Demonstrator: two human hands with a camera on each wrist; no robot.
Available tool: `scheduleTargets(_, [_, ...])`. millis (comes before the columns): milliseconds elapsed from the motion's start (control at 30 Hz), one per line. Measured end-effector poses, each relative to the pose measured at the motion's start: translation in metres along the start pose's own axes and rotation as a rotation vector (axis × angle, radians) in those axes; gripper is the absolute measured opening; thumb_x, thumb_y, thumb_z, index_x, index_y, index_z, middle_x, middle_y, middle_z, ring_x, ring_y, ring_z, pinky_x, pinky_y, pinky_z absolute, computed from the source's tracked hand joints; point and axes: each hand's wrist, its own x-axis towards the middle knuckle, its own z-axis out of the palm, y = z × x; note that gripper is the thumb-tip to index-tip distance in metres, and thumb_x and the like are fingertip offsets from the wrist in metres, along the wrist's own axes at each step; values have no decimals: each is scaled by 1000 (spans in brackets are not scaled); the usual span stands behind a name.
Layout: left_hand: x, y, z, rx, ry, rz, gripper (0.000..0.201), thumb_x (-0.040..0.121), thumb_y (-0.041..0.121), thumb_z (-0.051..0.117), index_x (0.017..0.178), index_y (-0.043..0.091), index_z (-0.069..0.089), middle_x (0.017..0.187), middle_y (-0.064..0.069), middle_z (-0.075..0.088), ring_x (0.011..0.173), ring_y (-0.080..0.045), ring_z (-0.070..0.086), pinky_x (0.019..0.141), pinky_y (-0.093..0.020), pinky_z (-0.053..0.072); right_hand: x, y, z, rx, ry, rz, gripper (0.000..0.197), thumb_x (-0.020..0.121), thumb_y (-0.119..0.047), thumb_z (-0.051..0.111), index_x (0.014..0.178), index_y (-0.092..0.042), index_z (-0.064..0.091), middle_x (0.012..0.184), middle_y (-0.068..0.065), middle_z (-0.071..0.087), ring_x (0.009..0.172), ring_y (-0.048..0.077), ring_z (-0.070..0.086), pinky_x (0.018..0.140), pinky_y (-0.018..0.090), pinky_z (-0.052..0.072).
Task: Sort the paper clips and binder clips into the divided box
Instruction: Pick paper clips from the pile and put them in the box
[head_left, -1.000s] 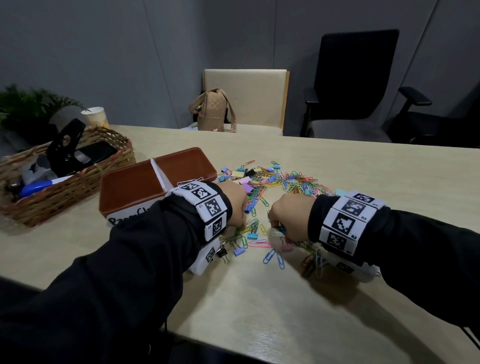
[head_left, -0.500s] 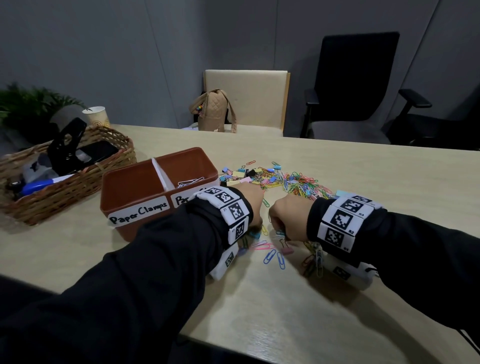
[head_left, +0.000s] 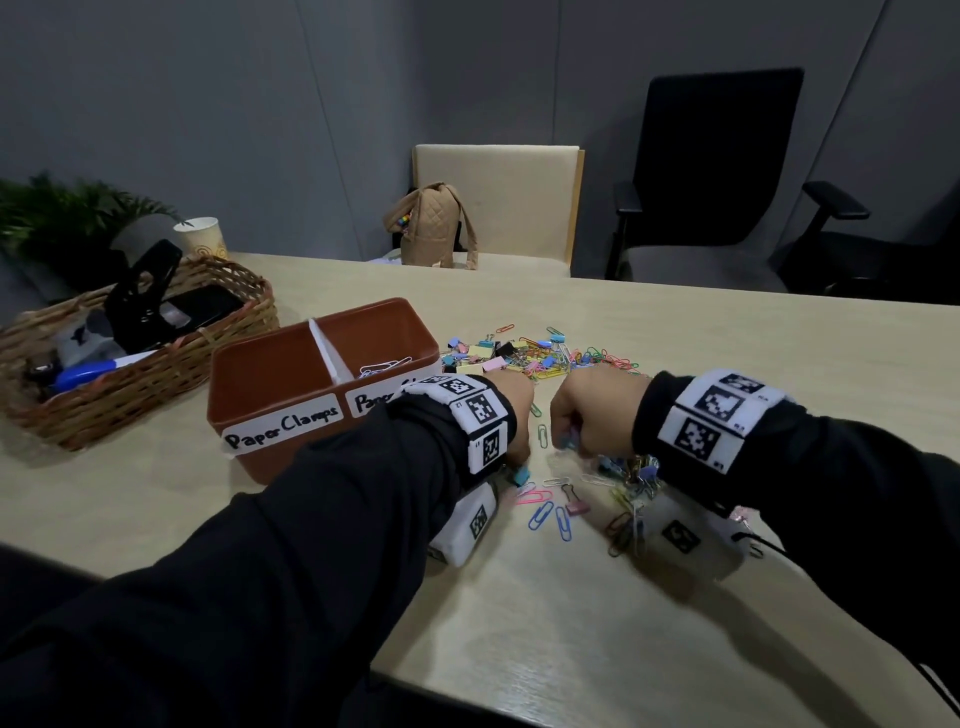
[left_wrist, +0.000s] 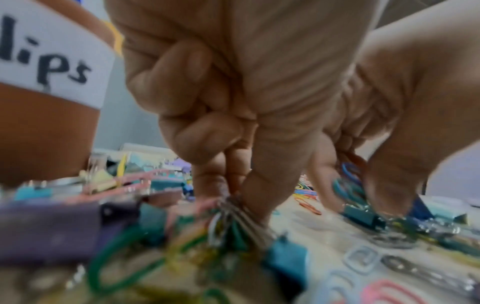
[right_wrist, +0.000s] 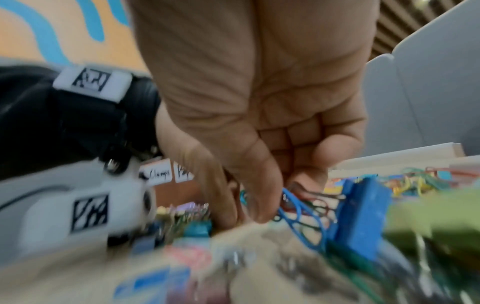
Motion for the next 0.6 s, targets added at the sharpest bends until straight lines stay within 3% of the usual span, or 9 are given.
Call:
scheduleTargets(100, [-5, -3, -1, -147, -16, 41, 18, 75, 26, 76, 83, 13, 68, 83, -2, 66, 79, -20, 64, 71, -29, 52, -1, 10, -15, 155, 58, 40, 28, 77, 5, 61, 89, -17, 75, 59, -15, 58, 56, 6, 54, 51, 14, 45])
scheduleTargets(167, [-10, -12, -3, -283, 1, 89, 17, 76, 21, 76, 89, 10, 74, 83, -2, 70, 76, -18, 66, 72, -30, 54, -1, 19, -20, 334, 103, 68, 21, 77, 5, 66, 88, -12, 74, 57, -13, 61, 53, 5, 55, 50, 15, 46])
scheduleTargets(267, [-14, -28, -6, -496, 50, 141, 9, 82, 10, 70, 90, 9, 73, 67, 5, 65, 56, -7, 60, 61, -22, 54, 2, 28, -24, 684, 95, 101, 12, 79, 9, 68, 88, 3, 70, 60, -9, 67, 53, 11, 57, 53, 20, 54])
scheduleTargets(333, [-18, -35, -6, -565, 74, 136, 8, 84, 7, 67, 89, 9, 73, 58, 6, 64, 44, -2, 57, 49, -16, 50, 6, 30, -27, 806, 72, 95, 11, 80, 10, 66, 83, 0, 70, 58, -7, 66, 52, 11, 58, 53, 19, 54])
scheduleTargets(467, [-26, -50, -6, -673, 124, 128, 11, 89, 8, 61, 90, 11, 72, 64, 2, 65, 53, -9, 61, 65, -26, 59, 18, 25, -30, 931, 62, 104, 17, 82, 12, 63, 79, -4, 68, 57, 1, 63, 44, 7, 57, 47, 16, 51])
scheduleTargets(600, [-38, -66, -11, -703, 287, 95, 16, 91, 10, 59, 82, 17, 70, 62, 3, 63, 56, -13, 62, 69, -29, 58, 30, 21, -28, 1038, 68, 124, 21, 83, 13, 60, 74, -4, 67, 55, 2, 62, 44, 7, 57, 47, 16, 52])
